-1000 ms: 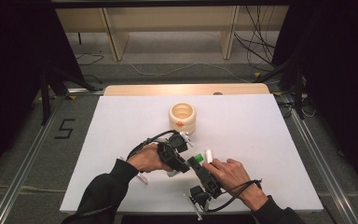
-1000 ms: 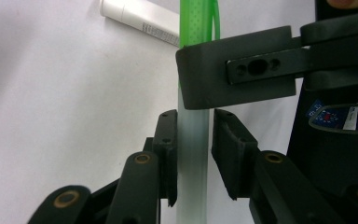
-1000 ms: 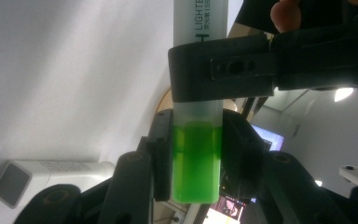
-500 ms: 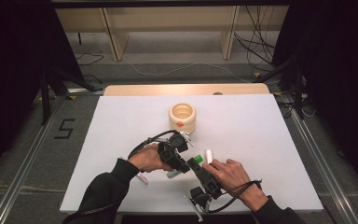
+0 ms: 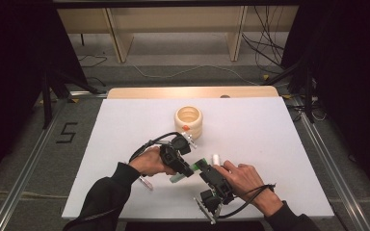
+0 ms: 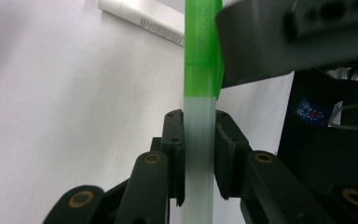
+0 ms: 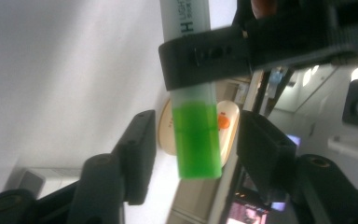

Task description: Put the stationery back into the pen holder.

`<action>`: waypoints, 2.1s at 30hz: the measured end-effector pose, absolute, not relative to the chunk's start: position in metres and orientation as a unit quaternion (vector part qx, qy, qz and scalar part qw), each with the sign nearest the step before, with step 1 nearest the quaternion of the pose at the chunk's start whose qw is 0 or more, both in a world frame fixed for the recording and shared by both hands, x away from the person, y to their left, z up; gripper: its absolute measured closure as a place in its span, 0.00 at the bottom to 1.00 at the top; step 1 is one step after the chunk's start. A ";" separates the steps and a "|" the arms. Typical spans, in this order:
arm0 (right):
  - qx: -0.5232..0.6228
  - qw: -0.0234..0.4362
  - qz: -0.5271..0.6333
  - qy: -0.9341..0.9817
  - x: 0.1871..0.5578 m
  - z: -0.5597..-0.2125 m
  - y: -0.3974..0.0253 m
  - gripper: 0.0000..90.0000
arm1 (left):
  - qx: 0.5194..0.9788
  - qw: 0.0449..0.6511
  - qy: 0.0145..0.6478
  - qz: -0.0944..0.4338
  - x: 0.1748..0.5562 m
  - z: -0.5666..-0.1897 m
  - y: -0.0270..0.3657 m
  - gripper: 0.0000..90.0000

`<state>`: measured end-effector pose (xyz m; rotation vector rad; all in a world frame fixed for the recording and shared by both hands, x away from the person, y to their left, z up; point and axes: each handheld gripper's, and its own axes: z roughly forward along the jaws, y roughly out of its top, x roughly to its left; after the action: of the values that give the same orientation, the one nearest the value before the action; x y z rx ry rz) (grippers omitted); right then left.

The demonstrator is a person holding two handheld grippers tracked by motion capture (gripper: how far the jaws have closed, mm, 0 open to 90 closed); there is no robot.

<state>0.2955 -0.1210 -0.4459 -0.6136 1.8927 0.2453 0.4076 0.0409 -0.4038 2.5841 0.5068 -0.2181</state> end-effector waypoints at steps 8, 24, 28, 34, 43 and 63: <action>-0.160 0.497 0.189 0.832 0.303 -0.430 -0.135 0.43 | 0.942 0.260 0.199 -0.073 0.413 -0.398 0.053 0.85; 0.153 0.259 0.438 0.847 0.339 -0.409 -0.184 0.37 | 0.909 0.332 0.253 -0.023 0.420 -0.385 0.070 0.85; 0.200 0.213 0.468 0.834 0.345 -0.409 -0.193 0.37 | 0.899 0.350 0.263 -0.012 0.421 -0.383 0.074 0.85; 0.256 0.178 0.483 0.818 0.350 -0.410 -0.203 0.37 | 0.888 0.371 0.272 0.007 0.423 -0.379 0.079 0.85; 0.302 0.168 0.480 0.806 0.354 -0.415 -0.212 0.35 | 0.860 0.415 0.292 0.045 0.425 -0.372 0.086 0.85; 0.341 0.157 0.494 0.784 0.347 -0.420 -0.227 0.33 | 0.788 0.493 0.354 0.102 0.440 -0.362 0.101 0.85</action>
<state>0.3466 -0.2265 -0.4202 0.9751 2.2431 1.4149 0.4400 0.1007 -0.3624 1.9127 0.8588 0.2477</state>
